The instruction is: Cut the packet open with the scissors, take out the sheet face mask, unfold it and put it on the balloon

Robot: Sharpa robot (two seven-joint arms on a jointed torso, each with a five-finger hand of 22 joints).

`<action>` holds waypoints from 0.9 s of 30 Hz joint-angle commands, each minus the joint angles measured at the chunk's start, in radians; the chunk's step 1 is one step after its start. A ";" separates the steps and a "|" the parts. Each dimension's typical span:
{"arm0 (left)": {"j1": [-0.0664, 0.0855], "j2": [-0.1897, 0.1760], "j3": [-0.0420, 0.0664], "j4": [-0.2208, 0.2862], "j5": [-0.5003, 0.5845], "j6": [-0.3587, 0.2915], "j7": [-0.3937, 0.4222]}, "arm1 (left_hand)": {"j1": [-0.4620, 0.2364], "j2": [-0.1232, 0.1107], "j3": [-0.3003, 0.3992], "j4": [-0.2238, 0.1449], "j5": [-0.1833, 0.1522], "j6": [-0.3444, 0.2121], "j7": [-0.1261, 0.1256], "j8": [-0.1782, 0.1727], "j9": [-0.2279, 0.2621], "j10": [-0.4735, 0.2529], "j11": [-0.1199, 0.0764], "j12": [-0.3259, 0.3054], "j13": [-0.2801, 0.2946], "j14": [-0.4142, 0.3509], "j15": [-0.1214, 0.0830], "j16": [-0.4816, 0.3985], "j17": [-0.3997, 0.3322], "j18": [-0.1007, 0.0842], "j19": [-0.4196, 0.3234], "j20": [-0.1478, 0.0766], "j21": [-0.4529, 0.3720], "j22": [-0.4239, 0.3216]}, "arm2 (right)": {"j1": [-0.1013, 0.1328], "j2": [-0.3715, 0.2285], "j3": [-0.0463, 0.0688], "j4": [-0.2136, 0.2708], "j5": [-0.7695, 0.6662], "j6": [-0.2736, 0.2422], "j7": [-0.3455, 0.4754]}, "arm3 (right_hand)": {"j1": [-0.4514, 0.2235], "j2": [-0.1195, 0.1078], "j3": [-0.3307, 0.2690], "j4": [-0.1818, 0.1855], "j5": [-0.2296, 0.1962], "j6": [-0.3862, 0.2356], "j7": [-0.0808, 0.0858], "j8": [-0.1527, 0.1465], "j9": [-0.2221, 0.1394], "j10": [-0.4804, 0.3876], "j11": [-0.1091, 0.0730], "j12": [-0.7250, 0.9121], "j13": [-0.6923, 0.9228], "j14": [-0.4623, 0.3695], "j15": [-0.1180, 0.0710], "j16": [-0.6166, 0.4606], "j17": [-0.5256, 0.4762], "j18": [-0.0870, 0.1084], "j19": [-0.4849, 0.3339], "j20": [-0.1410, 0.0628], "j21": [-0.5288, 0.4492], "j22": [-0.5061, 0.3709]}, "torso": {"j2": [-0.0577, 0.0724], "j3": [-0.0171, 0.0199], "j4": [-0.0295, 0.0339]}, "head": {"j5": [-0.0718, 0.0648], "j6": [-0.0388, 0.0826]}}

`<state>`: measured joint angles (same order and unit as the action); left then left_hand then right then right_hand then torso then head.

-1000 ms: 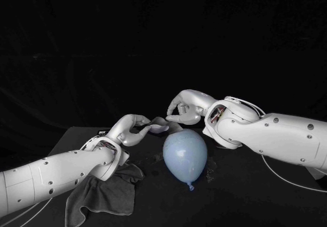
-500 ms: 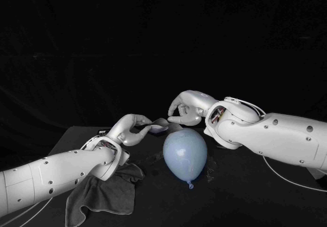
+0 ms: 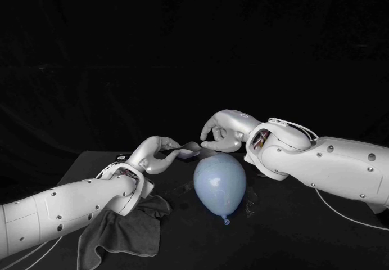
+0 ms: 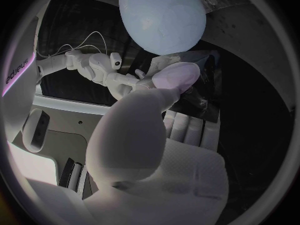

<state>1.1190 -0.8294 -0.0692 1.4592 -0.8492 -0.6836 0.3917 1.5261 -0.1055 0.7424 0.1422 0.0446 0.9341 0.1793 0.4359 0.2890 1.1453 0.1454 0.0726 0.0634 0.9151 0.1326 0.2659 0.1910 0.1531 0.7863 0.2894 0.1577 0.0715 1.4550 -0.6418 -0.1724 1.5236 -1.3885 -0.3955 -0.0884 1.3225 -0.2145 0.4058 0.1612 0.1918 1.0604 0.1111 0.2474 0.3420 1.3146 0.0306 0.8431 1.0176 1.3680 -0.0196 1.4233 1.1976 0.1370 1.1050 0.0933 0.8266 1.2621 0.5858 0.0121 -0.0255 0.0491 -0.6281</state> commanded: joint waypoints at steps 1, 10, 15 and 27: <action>0.002 0.001 0.002 0.004 0.030 0.015 0.007 | -0.001 0.006 0.006 -0.001 0.003 0.004 0.002 0.006 0.051 0.006 -0.002 -0.003 0.001 0.005 0.000 -0.005 0.001 0.018 0.002 -0.001 0.002 0.001 | -0.001 -0.003 0.000 0.004 -0.022 -0.011 0.029 | 0.000 -0.009 0.006 0.001 0.007 -0.007 0.001 -0.004 -0.001 -0.008 0.002 -0.003 -0.001 -0.007 0.000 -0.007 -0.001 0.014 -0.005 0.001 -0.003 0.000 | 0.000 0.0004 -0.0002 | 0.000 0.001; 0.002 0.001 0.002 0.007 0.035 0.019 0.006 | -0.003 0.006 0.008 -0.002 0.003 0.004 0.003 0.008 0.053 0.006 -0.002 -0.004 0.000 0.005 0.000 -0.006 0.001 0.017 0.001 -0.001 0.002 0.001 | -0.003 -0.005 0.000 0.003 -0.023 -0.003 0.032 | -0.005 -0.013 0.006 0.003 0.011 -0.010 0.002 -0.004 -0.001 -0.012 0.003 -0.015 -0.009 -0.013 0.001 -0.011 -0.009 0.015 -0.012 0.001 -0.013 -0.003 | 0.000 -0.0002 0.0004 | -0.001 0.002; 0.002 0.000 0.002 0.009 0.036 0.020 0.006 | -0.003 0.006 0.008 -0.003 0.003 0.003 0.003 0.008 0.053 0.006 -0.002 -0.005 0.000 0.005 0.000 -0.006 0.001 0.017 0.001 -0.001 0.002 0.001 | -0.005 -0.004 0.000 0.002 -0.032 0.004 0.030 | -0.007 -0.017 0.007 0.003 0.013 -0.013 0.004 -0.005 -0.002 -0.017 0.004 -0.023 -0.014 -0.017 0.002 -0.014 -0.016 0.017 -0.017 0.002 -0.022 -0.006 | 0.000 -0.0003 0.0005 | 0.000 0.002; 0.001 0.002 0.002 0.019 0.036 0.020 0.012 | -0.004 0.006 0.009 -0.003 0.003 0.003 0.003 0.009 0.054 0.006 -0.002 -0.005 0.000 0.005 0.000 -0.007 0.001 0.017 0.001 -0.001 0.002 0.001 | -0.009 0.021 -0.002 -0.020 -0.062 0.032 0.014 | -0.005 -0.022 0.011 -0.002 0.004 -0.018 0.006 -0.006 -0.002 -0.022 0.006 -0.030 -0.018 -0.023 0.004 -0.017 -0.021 0.018 -0.024 0.004 -0.032 -0.008 | 0.000 -0.0009 0.0004 | -0.002 0.000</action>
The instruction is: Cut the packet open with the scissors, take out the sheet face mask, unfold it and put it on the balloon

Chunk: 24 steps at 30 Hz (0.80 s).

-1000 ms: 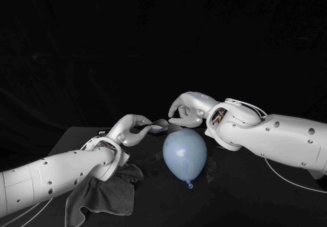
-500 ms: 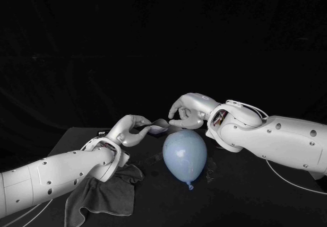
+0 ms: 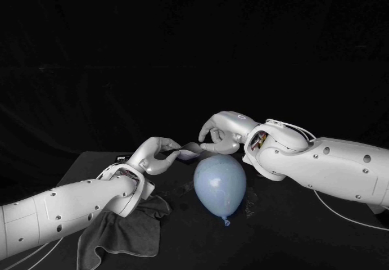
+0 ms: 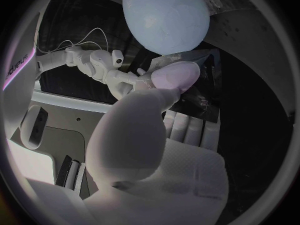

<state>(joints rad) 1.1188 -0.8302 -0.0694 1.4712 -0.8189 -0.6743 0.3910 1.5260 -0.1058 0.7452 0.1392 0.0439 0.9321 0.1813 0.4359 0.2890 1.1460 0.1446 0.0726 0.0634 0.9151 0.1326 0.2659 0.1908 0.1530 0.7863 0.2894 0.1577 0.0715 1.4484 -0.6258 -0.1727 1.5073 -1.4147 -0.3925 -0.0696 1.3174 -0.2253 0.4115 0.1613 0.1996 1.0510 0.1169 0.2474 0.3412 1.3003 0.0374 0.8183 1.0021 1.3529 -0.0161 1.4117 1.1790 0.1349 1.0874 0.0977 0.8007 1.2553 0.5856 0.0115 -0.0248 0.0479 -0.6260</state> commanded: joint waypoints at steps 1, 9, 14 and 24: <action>0.002 0.003 0.002 0.008 0.006 0.010 0.014 | -0.005 0.006 0.007 0.000 0.004 0.005 0.001 0.009 0.055 0.005 -0.001 -0.005 0.000 0.005 0.000 -0.007 0.002 0.017 0.001 -0.001 0.002 0.001 | -0.003 0.007 -0.002 -0.006 -0.041 0.035 -0.008 | -0.001 -0.013 0.007 -0.002 -0.010 -0.013 0.002 -0.008 -0.002 -0.012 0.001 -0.011 -0.006 -0.012 0.002 -0.008 -0.008 0.021 -0.011 0.000 -0.014 -0.004 | 0.000 -0.0002 -0.0003 | 0.000 -0.002; 0.002 -0.003 0.005 0.027 0.018 0.006 0.025 | -0.006 0.007 0.008 -0.001 0.004 0.004 0.002 0.009 0.056 0.005 -0.001 -0.006 0.000 0.005 0.000 -0.008 0.002 0.017 0.000 -0.001 0.002 0.001 | -0.010 0.019 -0.005 -0.020 -0.090 0.078 -0.021 | 0.000 -0.025 0.011 -0.011 -0.051 -0.033 0.011 -0.014 -0.005 -0.037 0.010 -0.047 -0.031 -0.027 0.010 -0.012 -0.019 0.024 -0.030 0.007 -0.043 -0.010 | 0.000 -0.0001 0.0004 | 0.001 -0.005; 0.003 -0.011 0.013 0.039 0.023 0.004 0.031 | -0.006 0.007 0.009 -0.001 0.004 0.004 0.002 0.010 0.056 0.005 -0.001 -0.006 0.000 0.005 0.000 -0.008 0.002 0.017 0.000 -0.001 0.002 0.001 | -0.011 0.020 -0.005 -0.023 -0.104 0.091 -0.022 | -0.004 -0.026 0.009 -0.011 -0.076 -0.037 0.014 -0.013 -0.005 -0.036 0.012 -0.034 -0.022 -0.025 0.013 -0.007 -0.012 0.023 -0.030 0.010 -0.043 -0.008 | 0.000 0.0001 -0.0001 | 0.001 -0.007; 0.007 -0.014 0.018 0.058 0.042 0.026 0.045 | -0.011 0.007 0.014 -0.004 0.004 0.000 0.003 0.013 0.063 0.002 0.001 -0.009 0.000 0.002 0.002 -0.013 0.001 0.016 -0.003 0.000 0.001 0.000 | -0.012 0.021 -0.006 -0.031 -0.112 0.108 -0.012 | -0.037 -0.027 -0.017 0.006 -0.133 -0.060 0.012 -0.020 -0.010 -0.063 0.017 -0.028 -0.019 -0.043 0.020 0.000 -0.018 0.033 -0.071 0.018 -0.102 -0.020 | 0.000 0.0009 -0.0009 | 0.001 -0.006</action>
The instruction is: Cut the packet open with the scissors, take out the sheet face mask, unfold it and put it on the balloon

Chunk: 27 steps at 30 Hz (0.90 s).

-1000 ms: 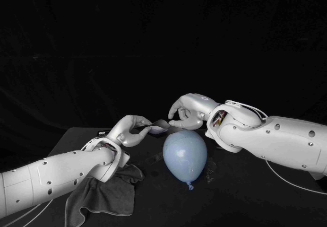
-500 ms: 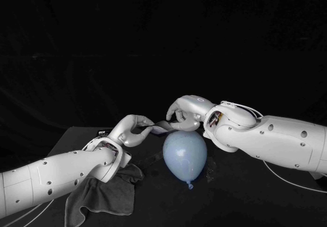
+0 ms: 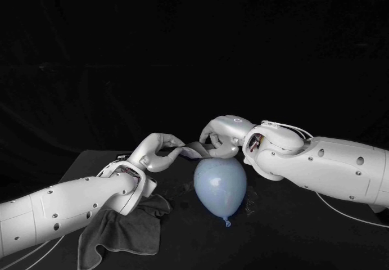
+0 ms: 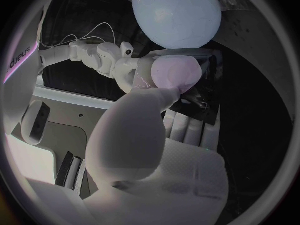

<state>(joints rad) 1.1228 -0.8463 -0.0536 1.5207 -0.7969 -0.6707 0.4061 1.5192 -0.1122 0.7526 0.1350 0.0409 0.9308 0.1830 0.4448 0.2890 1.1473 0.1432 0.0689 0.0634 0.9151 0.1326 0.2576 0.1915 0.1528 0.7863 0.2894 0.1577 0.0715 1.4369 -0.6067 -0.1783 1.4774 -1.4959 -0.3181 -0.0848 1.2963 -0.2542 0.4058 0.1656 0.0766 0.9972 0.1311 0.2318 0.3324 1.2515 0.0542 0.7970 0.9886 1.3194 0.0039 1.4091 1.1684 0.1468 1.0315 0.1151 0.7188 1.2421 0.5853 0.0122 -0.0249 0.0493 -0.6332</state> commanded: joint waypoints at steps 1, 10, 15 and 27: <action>0.003 0.002 0.002 0.013 0.022 0.026 0.031 | -0.005 0.014 0.007 0.000 0.007 0.000 0.001 0.004 0.064 0.000 0.003 -0.005 0.000 0.002 0.002 -0.005 0.000 0.016 -0.003 0.000 0.000 0.000 | -0.001 0.003 0.000 -0.003 -0.034 0.035 0.004 | -0.021 0.003 -0.019 0.007 -0.012 -0.009 -0.005 -0.004 -0.001 -0.026 -0.001 -0.003 -0.002 -0.017 0.001 0.004 -0.008 0.023 -0.027 0.001 -0.034 -0.009 | 0.001 0.0001 -0.0008 | -0.001 0.002; 0.023 0.003 0.005 0.039 0.028 0.059 0.035 | -0.008 0.014 0.010 -0.001 0.007 -0.003 0.002 0.006 0.068 -0.002 0.004 -0.006 0.000 0.000 0.003 -0.008 0.000 0.015 -0.005 0.000 -0.001 0.000 | -0.001 0.013 0.000 -0.017 0.023 0.011 0.029 | -0.021 0.066 -0.045 0.046 -0.013 0.080 -0.047 0.076 0.023 0.043 -0.037 0.235 0.156 0.065 -0.025 0.078 0.120 0.003 0.070 -0.017 0.103 0.069 | 0.000 0.0003 0.0001 | 0.000 0.001; 0.037 0.006 0.005 0.047 0.039 0.073 0.033 | -0.011 0.014 0.010 -0.001 0.007 -0.005 0.002 0.007 0.070 -0.004 0.004 -0.007 0.000 -0.001 0.004 -0.010 0.000 0.014 -0.006 0.000 -0.001 0.000 | -0.001 0.016 0.000 -0.025 0.149 -0.047 0.062 | 0.058 0.121 0.051 -0.002 0.023 0.139 -0.095 0.153 0.052 0.189 -0.084 0.473 0.334 0.195 -0.071 0.137 0.303 -0.034 0.220 -0.055 0.312 0.157 | 0.000 0.0000 0.0000 | 0.000 0.002; 0.052 0.023 0.005 0.004 0.097 0.082 -0.026 | -0.096 -0.169 -0.125 -0.021 0.011 -0.174 0.067 -0.090 0.040 -0.215 0.072 -0.012 -0.004 -0.151 0.066 -0.104 -0.030 -0.054 -0.321 0.006 -0.097 -0.030 | 0.000 0.000 0.002 -0.023 0.297 -0.122 0.016 | -0.030 0.105 0.266 -0.119 0.070 0.136 -0.101 0.250 0.092 0.238 -0.092 0.533 0.385 0.243 -0.085 0.157 0.385 -0.058 0.301 -0.065 0.432 0.211 | -0.002 0.0009 -0.0006 | -0.002 0.010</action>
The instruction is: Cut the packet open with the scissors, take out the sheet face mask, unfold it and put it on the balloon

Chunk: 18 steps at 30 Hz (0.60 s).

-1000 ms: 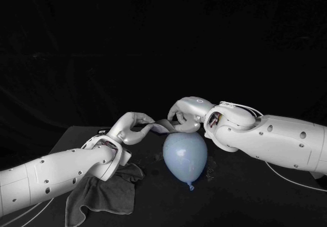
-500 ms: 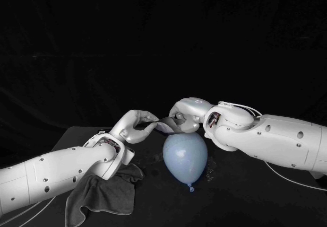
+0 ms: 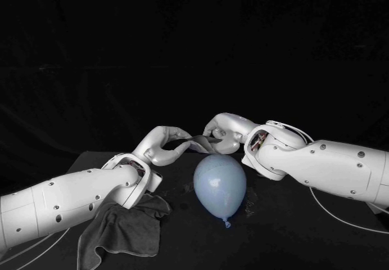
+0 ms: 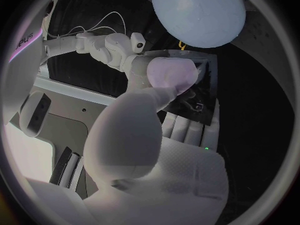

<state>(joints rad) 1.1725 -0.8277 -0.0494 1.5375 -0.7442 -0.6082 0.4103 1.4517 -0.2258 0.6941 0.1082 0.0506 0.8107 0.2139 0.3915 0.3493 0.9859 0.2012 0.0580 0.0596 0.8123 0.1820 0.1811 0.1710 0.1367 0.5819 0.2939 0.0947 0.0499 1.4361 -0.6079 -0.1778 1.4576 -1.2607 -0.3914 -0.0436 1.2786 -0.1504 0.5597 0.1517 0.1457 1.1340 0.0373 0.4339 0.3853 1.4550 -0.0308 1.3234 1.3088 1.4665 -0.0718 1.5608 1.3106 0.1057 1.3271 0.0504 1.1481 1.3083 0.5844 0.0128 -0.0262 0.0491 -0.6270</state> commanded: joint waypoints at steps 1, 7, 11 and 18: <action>0.003 0.005 0.000 -0.019 0.053 0.016 -0.035 | -0.031 -0.053 -0.116 0.009 -0.002 -0.071 0.032 -0.050 -0.026 -0.078 0.017 0.002 0.002 -0.073 0.024 -0.041 -0.015 -0.058 -0.155 0.001 -0.048 -0.009 | 0.001 0.002 0.002 -0.008 0.057 -0.046 -0.041 | -0.012 0.001 0.112 -0.105 0.000 -0.001 -0.007 0.048 0.040 0.034 -0.007 0.007 0.064 0.096 -0.010 0.005 0.243 -0.017 0.006 0.000 0.003 0.145 | -0.001 0.0005 0.0007 | -0.003 0.005; 0.005 -0.001 0.001 -0.051 0.117 -0.013 -0.030 | 0.165 -0.002 -0.651 0.189 0.000 -0.233 -0.048 -0.171 -0.106 -0.162 0.067 0.008 0.004 -0.299 0.063 -0.109 -0.062 -0.080 -0.303 0.003 -0.063 -0.017 | 0.001 0.011 0.002 -0.041 -0.001 -0.021 -0.137 | -0.022 0.000 0.125 -0.116 0.001 -0.003 -0.007 0.055 0.042 0.035 -0.008 0.007 0.065 0.095 -0.010 0.005 0.242 -0.017 0.006 0.001 0.003 0.145 | 0.001 -0.0001 0.0007 | -0.008 0.013; 0.005 -0.015 0.002 -0.067 0.158 -0.027 -0.017 | 0.166 -0.014 -0.679 0.190 0.000 -0.234 -0.046 -0.177 -0.110 -0.174 0.071 0.008 0.004 -0.342 0.068 -0.120 -0.071 -0.080 -0.325 0.004 -0.063 -0.018 | 0.001 0.020 0.003 -0.071 -0.037 -0.018 -0.199 | -0.031 -0.002 0.137 -0.129 0.008 -0.004 -0.008 0.062 0.043 0.037 -0.009 0.010 0.068 0.097 -0.012 0.006 0.245 -0.019 0.010 0.003 0.009 0.146 | 0.001 -0.0005 0.0011 | -0.013 0.018; 0.005 -0.040 0.002 -0.059 0.199 -0.060 -0.007 | 0.168 -0.015 -0.672 0.190 0.001 -0.185 -0.006 -0.162 -0.099 -0.188 0.071 0.010 0.005 -0.342 0.069 -0.120 -0.070 -0.079 -0.311 0.003 -0.058 -0.014 | 0.001 0.051 0.003 -0.133 -0.066 -0.026 -0.304 | -0.054 -0.005 0.161 -0.152 0.040 -0.005 -0.009 0.076 0.046 0.042 -0.010 0.017 0.074 0.099 -0.014 0.007 0.249 -0.020 0.015 0.006 0.018 0.148 | 0.001 -0.0009 0.0017 | -0.025 0.027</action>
<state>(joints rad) 1.1756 -0.8681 -0.0487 1.4713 -0.5977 -0.6314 0.3861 1.6160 -0.2343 0.0183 0.2980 0.0476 0.6157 0.1718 0.2242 0.2455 0.8022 0.2723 0.0620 0.0633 0.4673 0.2496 0.0624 0.1003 0.0681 0.2642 0.2981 0.0342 0.0341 1.4367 -0.5617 -0.1759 1.3316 -1.2793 -0.4106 -0.2513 1.2315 -0.1575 0.5885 0.1282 0.1824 1.1308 0.0342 0.4583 0.3861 1.4616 -0.0374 1.3364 1.3098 1.4666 -0.0790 1.5611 1.3074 0.1054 1.3324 0.0558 1.1597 1.3074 0.5847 0.0122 -0.0249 0.0285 -0.6040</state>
